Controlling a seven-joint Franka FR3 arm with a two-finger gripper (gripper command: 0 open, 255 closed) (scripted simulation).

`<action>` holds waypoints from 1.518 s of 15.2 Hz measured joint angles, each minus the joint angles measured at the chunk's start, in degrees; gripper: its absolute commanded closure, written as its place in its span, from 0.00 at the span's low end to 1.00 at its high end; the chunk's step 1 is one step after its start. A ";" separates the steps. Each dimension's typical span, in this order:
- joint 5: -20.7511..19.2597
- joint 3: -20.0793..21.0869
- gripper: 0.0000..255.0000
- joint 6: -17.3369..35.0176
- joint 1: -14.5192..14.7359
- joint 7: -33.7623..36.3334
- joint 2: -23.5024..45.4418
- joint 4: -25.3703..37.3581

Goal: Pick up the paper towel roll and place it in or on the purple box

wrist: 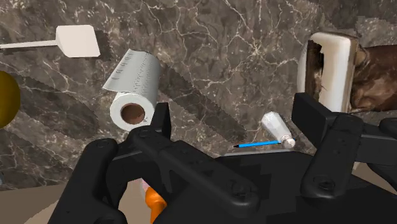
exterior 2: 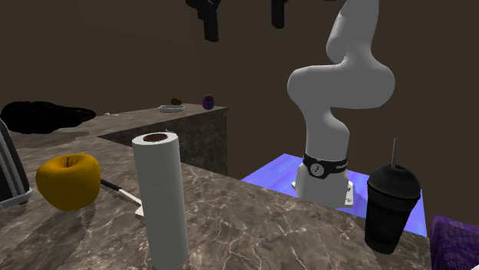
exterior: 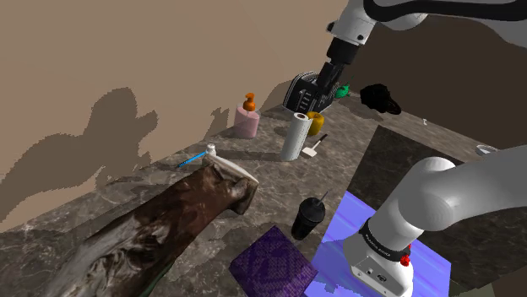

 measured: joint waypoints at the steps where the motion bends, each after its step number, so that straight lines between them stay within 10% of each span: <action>1: -0.37 -0.38 0.00 1.84 -0.13 -0.64 1.60 -0.48; 13: -3.48 -5.51 0.00 18.24 -1.97 -8.69 22.86 2.78; 23: -3.14 -5.75 0.00 24.73 -1.88 -9.14 26.63 -0.01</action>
